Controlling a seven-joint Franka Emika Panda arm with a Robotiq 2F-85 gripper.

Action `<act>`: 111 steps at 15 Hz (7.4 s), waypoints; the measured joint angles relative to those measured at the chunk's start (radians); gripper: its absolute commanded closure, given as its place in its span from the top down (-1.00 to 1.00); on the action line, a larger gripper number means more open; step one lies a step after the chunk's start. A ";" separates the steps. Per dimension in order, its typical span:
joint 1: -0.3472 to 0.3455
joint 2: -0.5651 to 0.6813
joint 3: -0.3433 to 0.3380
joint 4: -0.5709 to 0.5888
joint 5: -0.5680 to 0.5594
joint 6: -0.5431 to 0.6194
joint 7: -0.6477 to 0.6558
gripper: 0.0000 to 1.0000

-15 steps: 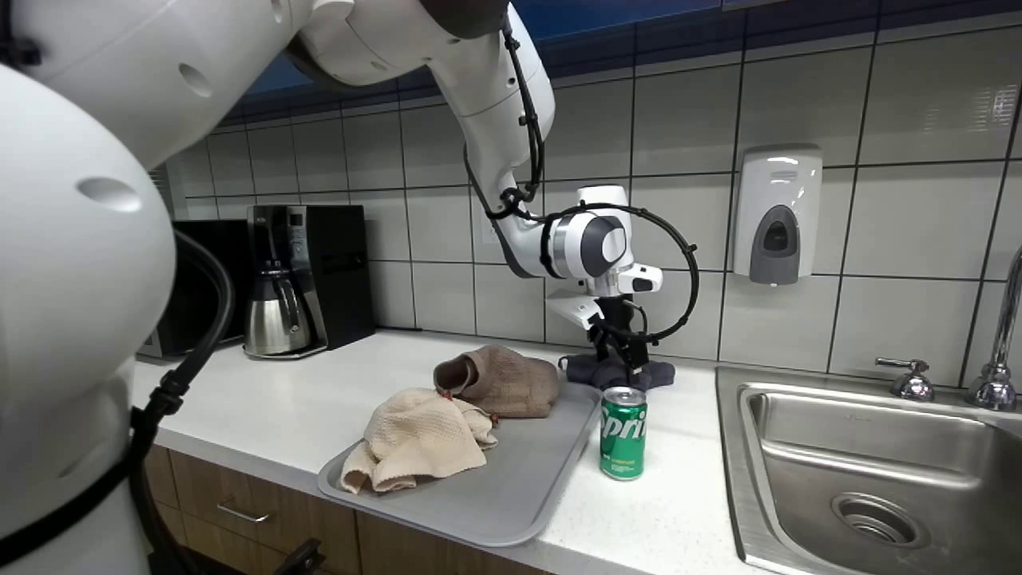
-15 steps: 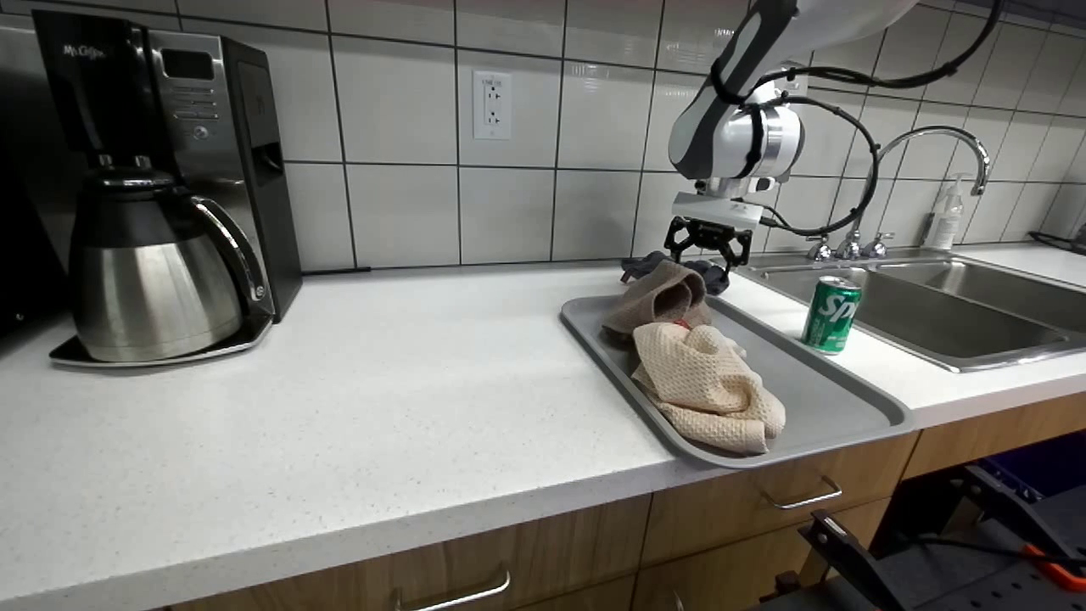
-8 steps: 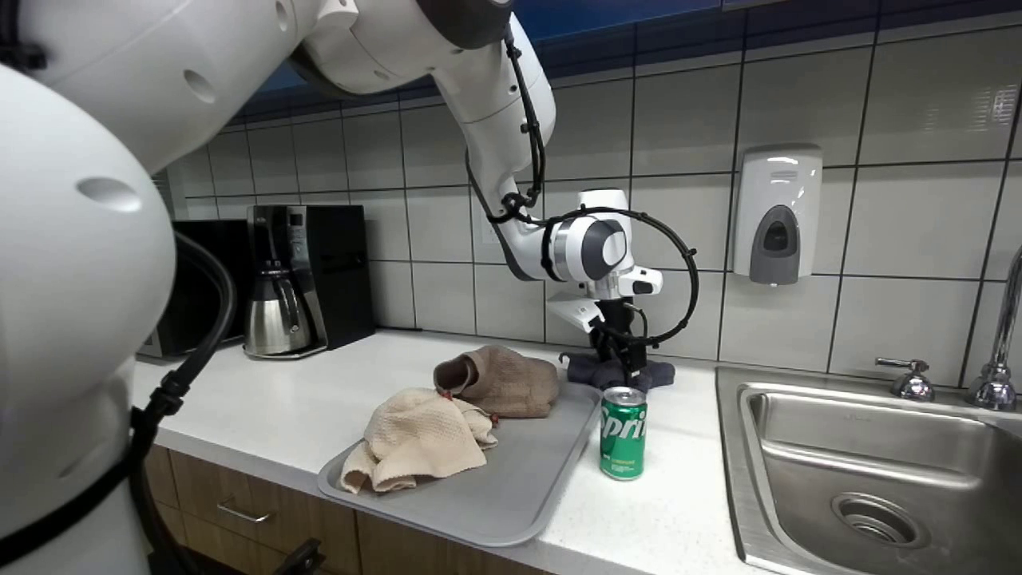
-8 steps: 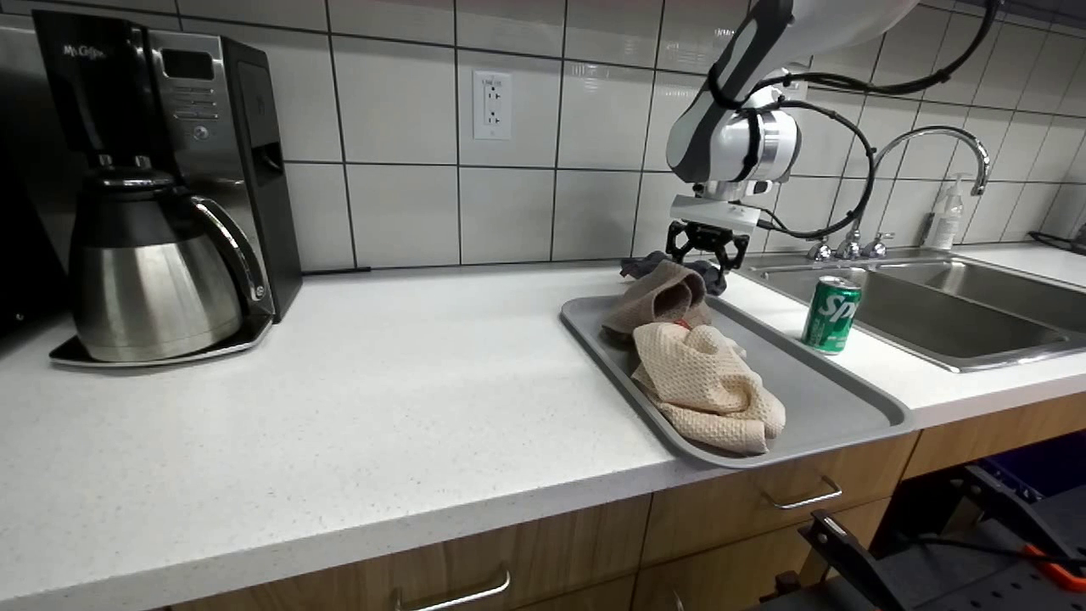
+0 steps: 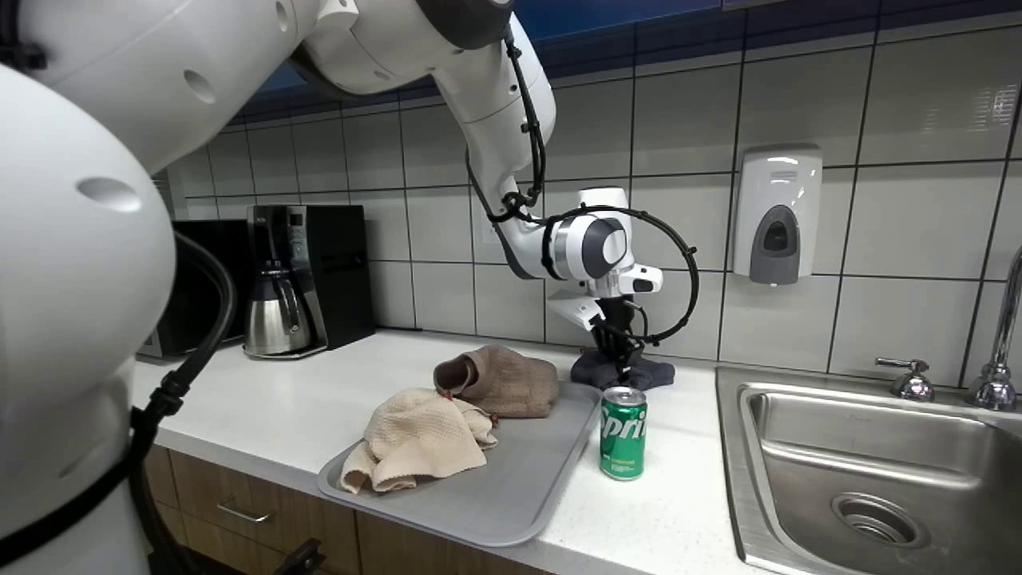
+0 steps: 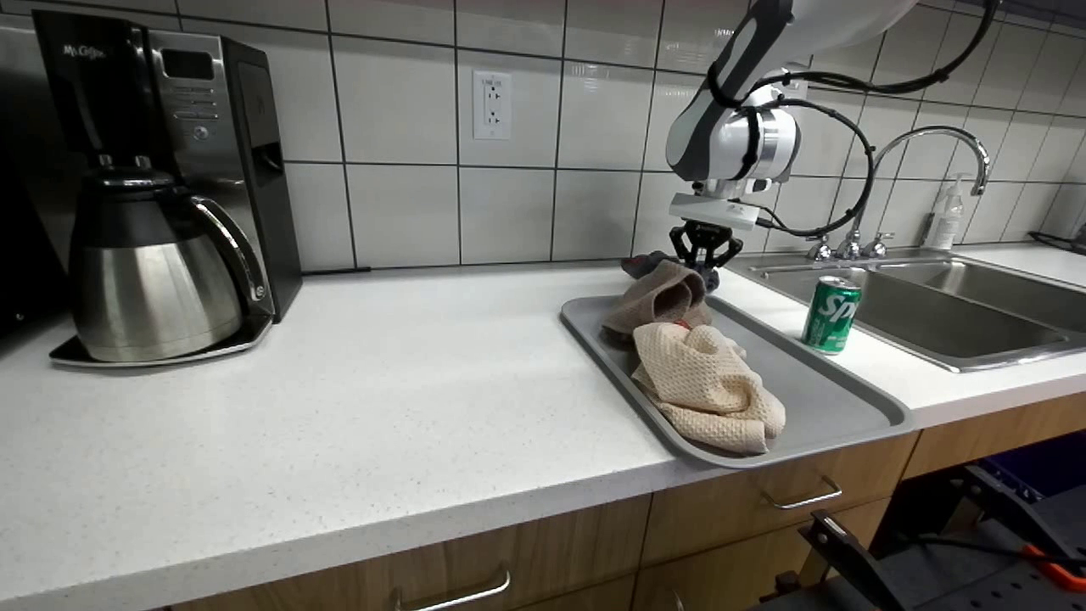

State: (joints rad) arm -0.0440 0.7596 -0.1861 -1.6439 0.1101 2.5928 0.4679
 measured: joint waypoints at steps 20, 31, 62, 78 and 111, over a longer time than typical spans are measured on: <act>0.047 -0.138 -0.005 -0.117 -0.010 0.063 -0.048 -0.95; 0.056 -0.327 -0.023 -0.327 -0.100 0.095 -0.075 -0.95; 0.088 -0.765 0.072 -0.802 -0.227 0.107 -0.194 -0.95; 0.080 -0.673 0.097 -0.833 -0.212 0.058 -0.217 0.88; 0.090 -0.964 0.201 -1.039 -0.161 -0.029 -0.272 1.00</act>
State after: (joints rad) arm 0.0458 -0.2045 0.0146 -2.6831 -0.0509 2.5633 0.1955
